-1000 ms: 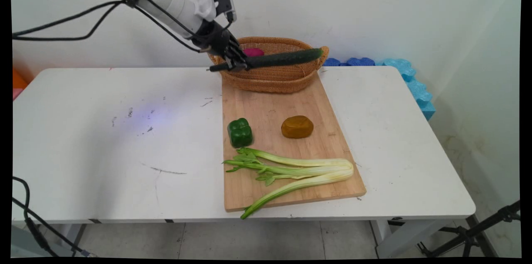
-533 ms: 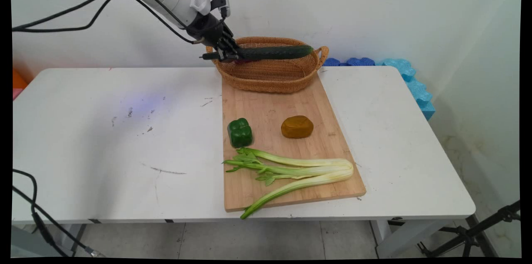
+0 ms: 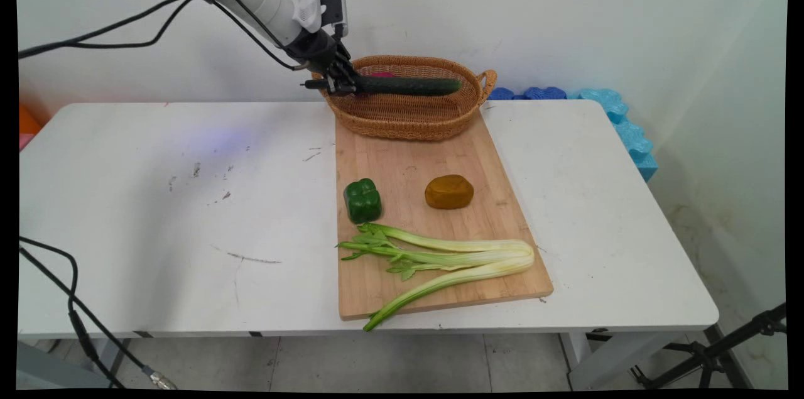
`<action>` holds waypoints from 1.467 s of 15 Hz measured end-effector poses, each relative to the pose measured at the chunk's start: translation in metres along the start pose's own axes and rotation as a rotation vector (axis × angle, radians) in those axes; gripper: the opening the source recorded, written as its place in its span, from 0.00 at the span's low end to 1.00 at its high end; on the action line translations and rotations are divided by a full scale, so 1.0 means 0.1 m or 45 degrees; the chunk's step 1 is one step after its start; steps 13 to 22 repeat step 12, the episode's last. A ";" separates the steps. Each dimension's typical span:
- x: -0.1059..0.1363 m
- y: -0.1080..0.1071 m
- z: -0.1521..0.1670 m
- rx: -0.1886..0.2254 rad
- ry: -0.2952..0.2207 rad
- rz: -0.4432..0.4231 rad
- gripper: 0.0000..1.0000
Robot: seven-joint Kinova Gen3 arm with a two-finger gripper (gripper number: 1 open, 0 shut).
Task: Place the picked object in the vegetable basket
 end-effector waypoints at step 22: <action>0.00 0.10 0.16 -0.028 0.015 0.051 1.00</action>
